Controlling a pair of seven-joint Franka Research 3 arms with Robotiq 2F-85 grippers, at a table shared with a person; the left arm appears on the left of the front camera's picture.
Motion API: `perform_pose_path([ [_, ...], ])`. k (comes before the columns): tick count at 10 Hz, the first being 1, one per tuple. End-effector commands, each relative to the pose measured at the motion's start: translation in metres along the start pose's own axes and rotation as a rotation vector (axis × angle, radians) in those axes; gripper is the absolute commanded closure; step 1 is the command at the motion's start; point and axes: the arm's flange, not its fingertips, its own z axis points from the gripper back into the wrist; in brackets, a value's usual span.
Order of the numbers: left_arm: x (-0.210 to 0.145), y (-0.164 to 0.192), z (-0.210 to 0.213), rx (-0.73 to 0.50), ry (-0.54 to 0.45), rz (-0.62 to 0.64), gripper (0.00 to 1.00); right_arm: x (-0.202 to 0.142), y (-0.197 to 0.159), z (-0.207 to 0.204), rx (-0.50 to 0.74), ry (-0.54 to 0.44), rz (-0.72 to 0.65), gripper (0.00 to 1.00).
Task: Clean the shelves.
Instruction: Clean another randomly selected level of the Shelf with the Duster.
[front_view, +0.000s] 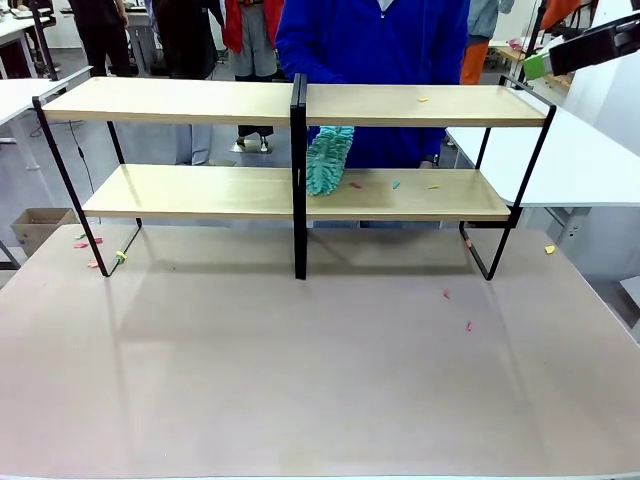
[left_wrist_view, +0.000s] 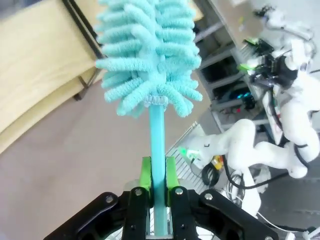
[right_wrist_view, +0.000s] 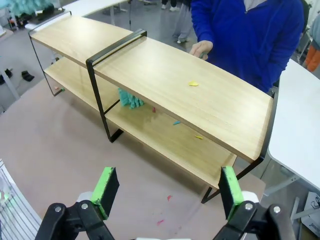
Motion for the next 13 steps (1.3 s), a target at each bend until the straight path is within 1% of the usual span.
perform_pose_path([
  [1,-0.059,0.028,0.047,-0.020,-0.154,0.015,0.87,0.001,-0.001,0.000,-0.002,-0.002,0.000,0.00],
  [2,-0.062,0.042,0.057,-0.037,-0.169,0.044,0.87,0.001,-0.001,0.000,-0.002,-0.002,0.000,0.00],
  [3,-0.059,0.048,0.058,-0.056,-0.158,0.051,0.87,0.001,-0.001,0.000,-0.002,-0.002,0.000,0.00],
  [7,-0.052,0.044,0.048,-0.063,-0.140,0.044,0.87,0.001,-0.001,0.000,-0.002,-0.002,0.000,0.00],
  [8,-0.048,0.044,0.044,-0.065,-0.123,0.044,0.87,0.001,-0.001,0.000,-0.002,-0.002,0.000,0.00],
  [10,-0.040,0.036,0.026,-0.066,-0.076,0.029,0.87,0.001,-0.001,0.000,-0.002,-0.002,0.000,0.00],
  [11,-0.029,0.027,0.006,-0.073,-0.028,0.014,0.87,0.001,-0.001,0.000,-0.002,-0.002,0.000,0.00],
  [13,0.003,0.016,-0.043,-0.026,0.023,0.022,0.87,0.001,-0.001,0.000,-0.002,-0.002,0.000,0.00],
])
